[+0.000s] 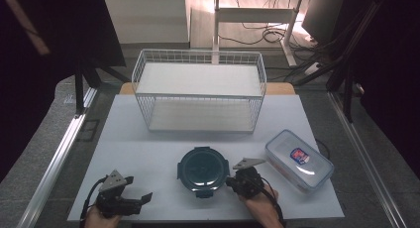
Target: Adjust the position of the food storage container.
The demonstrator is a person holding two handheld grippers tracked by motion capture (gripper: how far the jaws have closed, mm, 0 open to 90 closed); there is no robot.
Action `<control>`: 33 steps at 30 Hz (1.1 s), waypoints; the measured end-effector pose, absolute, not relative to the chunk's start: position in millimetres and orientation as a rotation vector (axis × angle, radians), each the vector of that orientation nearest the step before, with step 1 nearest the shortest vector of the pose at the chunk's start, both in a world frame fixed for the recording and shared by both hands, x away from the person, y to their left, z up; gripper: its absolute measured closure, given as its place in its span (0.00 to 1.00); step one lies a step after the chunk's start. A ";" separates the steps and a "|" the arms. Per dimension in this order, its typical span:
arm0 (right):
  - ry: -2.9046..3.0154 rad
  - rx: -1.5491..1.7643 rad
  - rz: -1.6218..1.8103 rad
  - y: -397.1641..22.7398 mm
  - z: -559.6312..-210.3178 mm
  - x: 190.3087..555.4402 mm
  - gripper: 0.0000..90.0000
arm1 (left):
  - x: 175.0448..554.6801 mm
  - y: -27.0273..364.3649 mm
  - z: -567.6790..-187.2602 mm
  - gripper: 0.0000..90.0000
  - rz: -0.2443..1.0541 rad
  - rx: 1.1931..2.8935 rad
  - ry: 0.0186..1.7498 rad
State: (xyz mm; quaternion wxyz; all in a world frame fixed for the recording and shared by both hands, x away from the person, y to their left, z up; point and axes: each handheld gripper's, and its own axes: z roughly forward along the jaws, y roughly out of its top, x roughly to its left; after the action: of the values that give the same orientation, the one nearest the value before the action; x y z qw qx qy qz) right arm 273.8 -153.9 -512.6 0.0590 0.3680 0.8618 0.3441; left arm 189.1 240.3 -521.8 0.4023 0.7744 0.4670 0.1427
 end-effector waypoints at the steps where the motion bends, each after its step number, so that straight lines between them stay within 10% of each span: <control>1: 2.620 1.108 1.047 -146.7 -513.0 275.8 1.00 | 189.2 245.5 -522.0 0.09 0.366 1.950 1.193; 33: 2.741 0.769 1.109 25.5 -518.0 304.2 1.00 | 184.8 263.7 -520.3 0.09 0.352 1.912 1.194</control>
State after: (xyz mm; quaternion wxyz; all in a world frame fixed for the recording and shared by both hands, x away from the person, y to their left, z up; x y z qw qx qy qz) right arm 304.2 25.5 -518.0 0.0434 0.2514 0.8964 0.3626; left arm 184.8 263.7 -520.3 0.4169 0.7616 0.4758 0.1402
